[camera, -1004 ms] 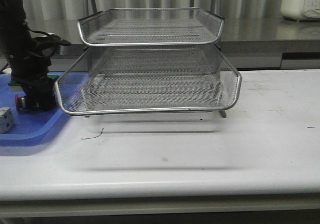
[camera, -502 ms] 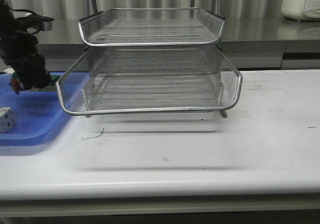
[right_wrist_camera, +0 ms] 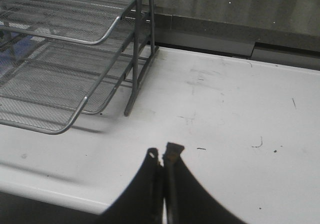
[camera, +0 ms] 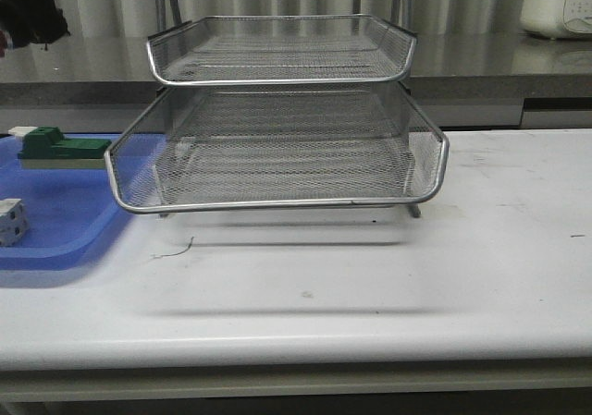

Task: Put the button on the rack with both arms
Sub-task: 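Lift the red button with the left gripper and carry it over the pulled-out tier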

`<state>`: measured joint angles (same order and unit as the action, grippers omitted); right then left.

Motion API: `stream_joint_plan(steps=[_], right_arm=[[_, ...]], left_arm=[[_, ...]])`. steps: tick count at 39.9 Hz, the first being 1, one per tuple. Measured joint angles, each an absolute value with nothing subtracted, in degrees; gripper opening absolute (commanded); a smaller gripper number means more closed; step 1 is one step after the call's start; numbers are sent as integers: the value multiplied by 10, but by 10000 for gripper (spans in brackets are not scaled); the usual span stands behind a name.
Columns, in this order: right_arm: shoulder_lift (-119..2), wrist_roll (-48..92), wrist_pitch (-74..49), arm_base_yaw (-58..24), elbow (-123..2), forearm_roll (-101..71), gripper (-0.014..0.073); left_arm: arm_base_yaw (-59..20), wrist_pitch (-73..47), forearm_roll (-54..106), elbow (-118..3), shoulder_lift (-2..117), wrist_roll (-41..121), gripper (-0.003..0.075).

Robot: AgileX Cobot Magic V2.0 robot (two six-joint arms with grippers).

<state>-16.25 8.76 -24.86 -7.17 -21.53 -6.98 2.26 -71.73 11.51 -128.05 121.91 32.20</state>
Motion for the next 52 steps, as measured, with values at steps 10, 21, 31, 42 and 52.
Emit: stream_joint_plan(steps=[10,21,31,42,52], right_arm=[[-162,88,-249,-72,-215,-70,-60],[-162,88,-249,-72,-215,-70,-60],[-162,88,-249,-72,-215,-70,-60],[-162,88,-249,-72,-215,-70,-60],[-162,88,-249,-72,-215,-70,-60]], left_arm=[[13,-723,103,-1281,1161,207,125],[-92,-723,109,-1278,1091,197,125],[-190,-724,115,-1205,1050,197,125],[-275,-723,126,-1116,1060,197,125],[-324,-720,127,-1096,1123,197,125]])
